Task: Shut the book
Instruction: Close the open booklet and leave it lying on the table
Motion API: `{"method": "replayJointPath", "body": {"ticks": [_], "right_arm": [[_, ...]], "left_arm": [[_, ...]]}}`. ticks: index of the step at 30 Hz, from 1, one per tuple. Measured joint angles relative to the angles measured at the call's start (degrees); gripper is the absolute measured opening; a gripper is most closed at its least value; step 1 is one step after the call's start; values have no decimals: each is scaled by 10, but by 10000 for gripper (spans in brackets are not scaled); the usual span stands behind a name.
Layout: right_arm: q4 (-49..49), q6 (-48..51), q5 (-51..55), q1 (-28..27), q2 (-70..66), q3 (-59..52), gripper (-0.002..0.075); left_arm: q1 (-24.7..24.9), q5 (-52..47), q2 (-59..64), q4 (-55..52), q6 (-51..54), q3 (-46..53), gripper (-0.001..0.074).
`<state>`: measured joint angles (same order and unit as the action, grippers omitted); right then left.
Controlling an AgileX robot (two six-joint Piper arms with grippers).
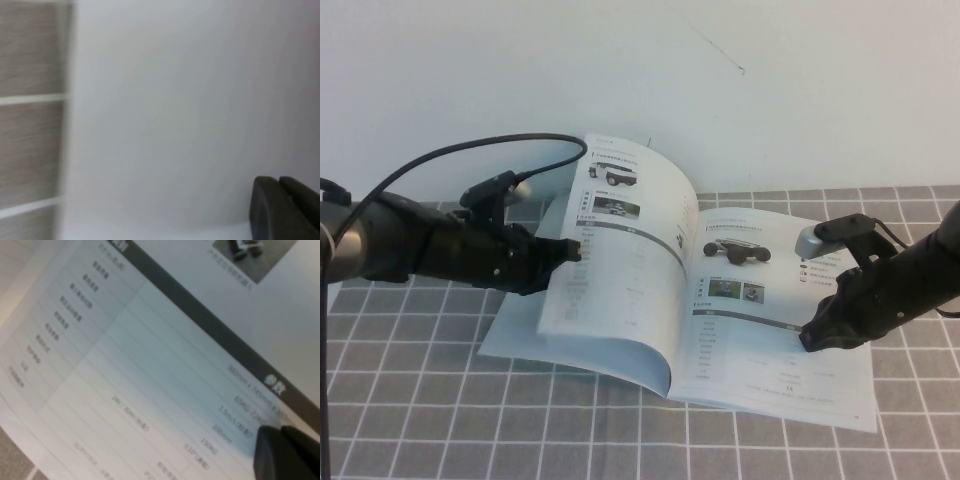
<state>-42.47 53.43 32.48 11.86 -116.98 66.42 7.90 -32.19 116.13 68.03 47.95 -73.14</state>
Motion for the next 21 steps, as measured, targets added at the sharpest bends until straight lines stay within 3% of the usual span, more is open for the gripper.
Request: {"method": "replayJointPath", "body": {"ticks": [9,16,21], "right_arm": [[0,7,0,0,3,0,-3],[25,9,-11,3,50,-9,-3],[30,12,-22,5,166,-10,-3]], "left_arm": [[23,-166,0,225,125,0,-3],[77,-179,0,261,147,0,-3],[118,-168,0,262,159,0,-3]]}}
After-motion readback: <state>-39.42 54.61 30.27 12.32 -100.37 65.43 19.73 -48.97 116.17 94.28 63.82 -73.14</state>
